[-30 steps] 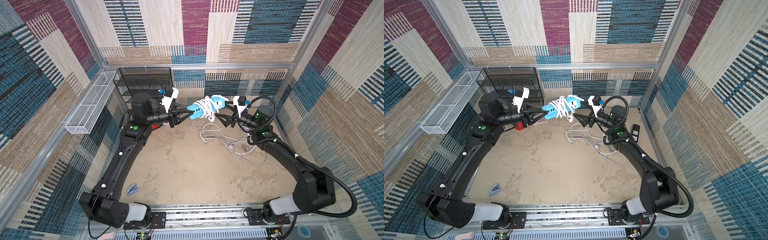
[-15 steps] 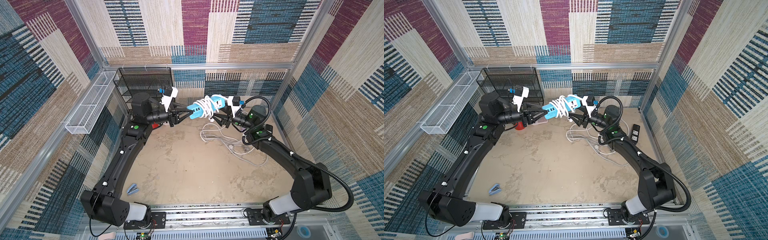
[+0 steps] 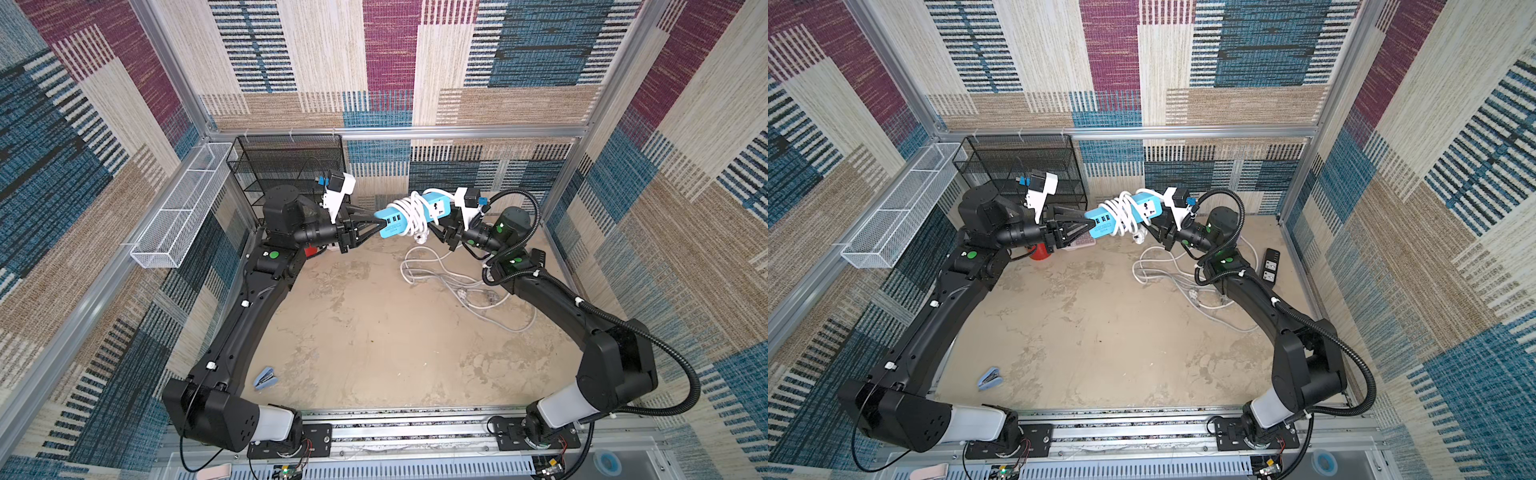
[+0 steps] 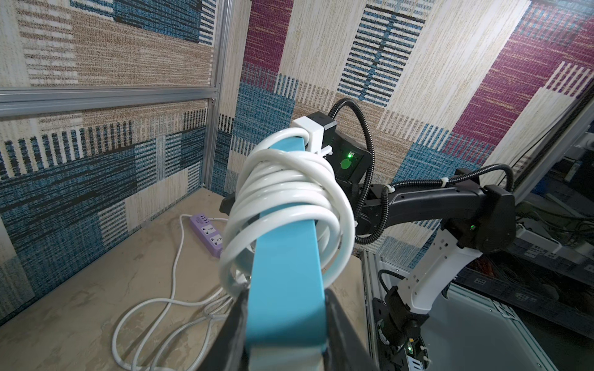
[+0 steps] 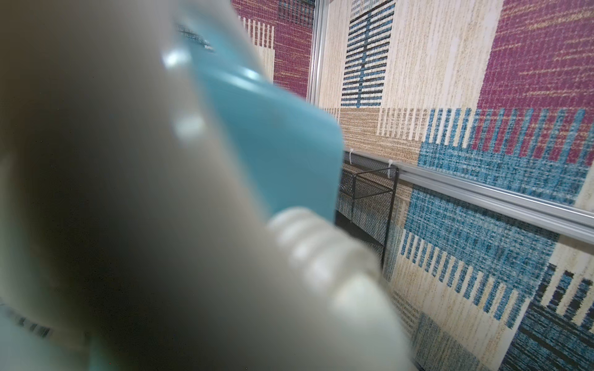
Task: Unwrap the cord wrapped around the power strip
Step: Unwrap the power cord from the power strip.
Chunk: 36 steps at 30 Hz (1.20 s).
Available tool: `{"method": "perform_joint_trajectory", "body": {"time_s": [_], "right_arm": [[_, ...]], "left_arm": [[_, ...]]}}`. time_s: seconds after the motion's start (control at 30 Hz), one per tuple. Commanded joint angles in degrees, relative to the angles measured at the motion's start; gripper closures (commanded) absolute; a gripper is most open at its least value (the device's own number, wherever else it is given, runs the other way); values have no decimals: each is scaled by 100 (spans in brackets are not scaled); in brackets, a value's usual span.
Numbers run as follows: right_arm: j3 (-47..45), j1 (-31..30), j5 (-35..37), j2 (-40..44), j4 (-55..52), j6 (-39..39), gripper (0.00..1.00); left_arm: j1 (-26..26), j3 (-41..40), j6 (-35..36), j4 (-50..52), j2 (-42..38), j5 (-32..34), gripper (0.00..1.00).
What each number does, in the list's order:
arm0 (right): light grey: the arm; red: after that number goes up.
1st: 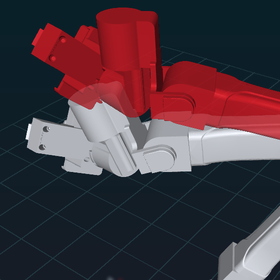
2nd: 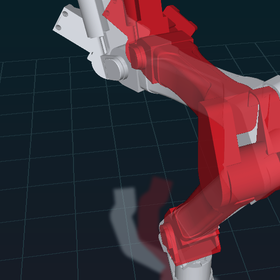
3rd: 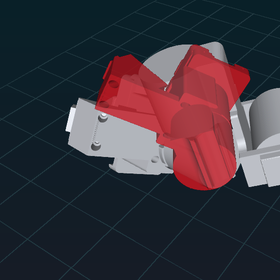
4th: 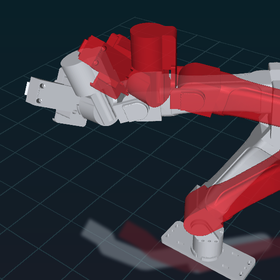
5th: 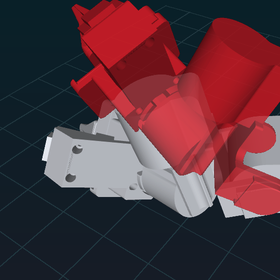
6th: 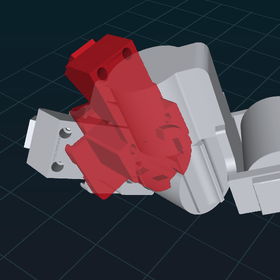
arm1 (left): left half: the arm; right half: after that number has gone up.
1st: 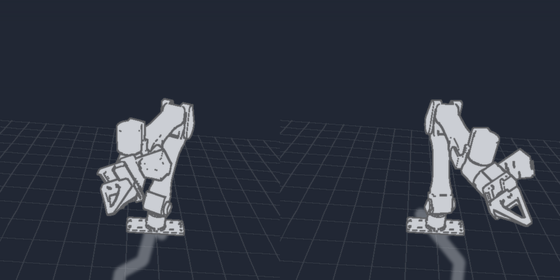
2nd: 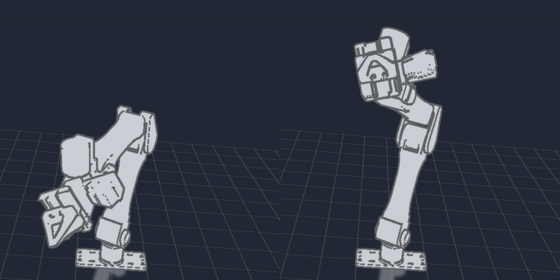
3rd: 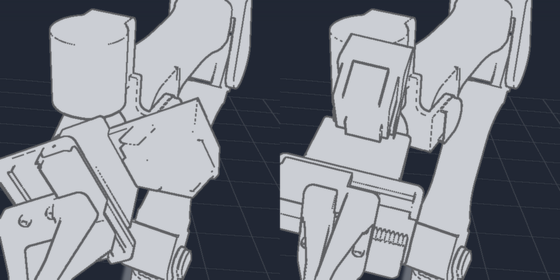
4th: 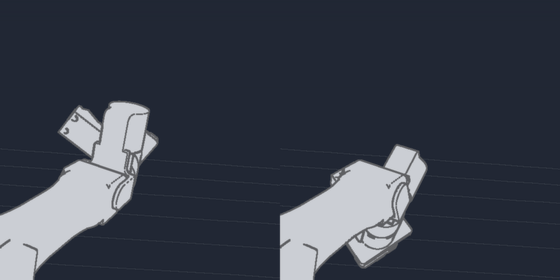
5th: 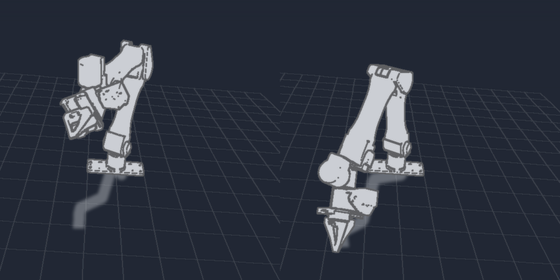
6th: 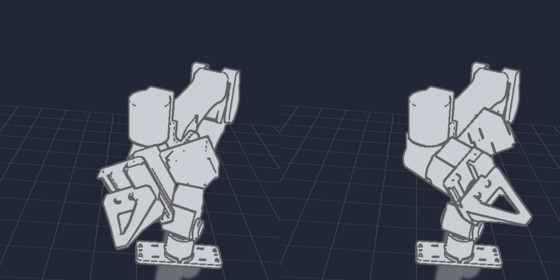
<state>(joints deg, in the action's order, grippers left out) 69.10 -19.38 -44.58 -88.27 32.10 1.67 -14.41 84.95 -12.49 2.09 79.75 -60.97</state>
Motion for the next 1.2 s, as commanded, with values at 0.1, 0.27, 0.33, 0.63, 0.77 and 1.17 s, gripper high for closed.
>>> {"method": "perform_joint_trajectory", "body": {"time_s": [0.1, 0.27, 0.33, 0.63, 0.77, 1.17], "right_arm": [[10, -10, -104, -70, 214, 287, 62], [-384, -9, 0, 217, 456, 367, 59], [-540, -8, 44, 352, 486, 365, 59], [-1082, -1, 318, 929, 605, 382, 57], [-1167, 4, 223, 914, 866, 615, 57], [-1320, -132, -163, 535, 2234, 1675, 57]], "left_arm": [[-9, -43, -148, -756, -45, -567, 100], [19, -108, 1, -703, -112, -399, 100], [42, -118, -8, -741, -110, -353, 100], [89, -153, 65, -732, -156, -222, 100], [103, -218, -19, -904, -213, -196, 100], [176, -391, -566, -1660, -248, -332, 100]]}}
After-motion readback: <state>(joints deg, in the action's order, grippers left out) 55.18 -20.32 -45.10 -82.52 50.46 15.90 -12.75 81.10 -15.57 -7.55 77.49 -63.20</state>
